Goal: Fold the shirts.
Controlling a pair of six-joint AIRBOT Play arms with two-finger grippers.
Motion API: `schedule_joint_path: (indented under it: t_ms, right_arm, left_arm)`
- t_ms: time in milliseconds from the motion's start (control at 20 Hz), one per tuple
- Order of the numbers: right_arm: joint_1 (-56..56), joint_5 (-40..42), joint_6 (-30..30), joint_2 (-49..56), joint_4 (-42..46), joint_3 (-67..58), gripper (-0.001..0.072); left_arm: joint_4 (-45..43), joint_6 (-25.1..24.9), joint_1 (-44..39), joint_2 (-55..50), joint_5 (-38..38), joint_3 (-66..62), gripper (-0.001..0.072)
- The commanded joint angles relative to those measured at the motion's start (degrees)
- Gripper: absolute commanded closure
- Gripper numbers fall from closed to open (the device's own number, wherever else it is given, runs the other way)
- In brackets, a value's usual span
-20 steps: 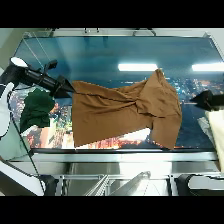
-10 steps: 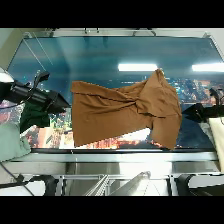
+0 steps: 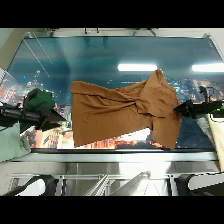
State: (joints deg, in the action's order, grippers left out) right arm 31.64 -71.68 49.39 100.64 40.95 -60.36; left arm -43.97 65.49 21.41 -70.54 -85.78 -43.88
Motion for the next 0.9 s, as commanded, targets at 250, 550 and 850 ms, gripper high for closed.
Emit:
schedule_joint_path:
  t_ms: [250,550,850]
  right_arm:
    - [-0.61,1.16,-0.17,0.28,-0.26,-0.04,0.0421]
    - [-0.61,0.87,-0.17,0.28,-0.26,-0.04,0.0421]
    - [-0.61,-1.20,-0.59,0.28,-0.26,-0.04,0.0421]
  left_arm:
    - [-11.80,5.79,-8.28,0.90,11.08,10.99,0.0070]
    - [-2.29,4.72,-16.74,-8.85,17.97,9.92,0.0071]
    - [-2.34,4.59,-23.45,-19.98,13.86,0.39,0.0466]
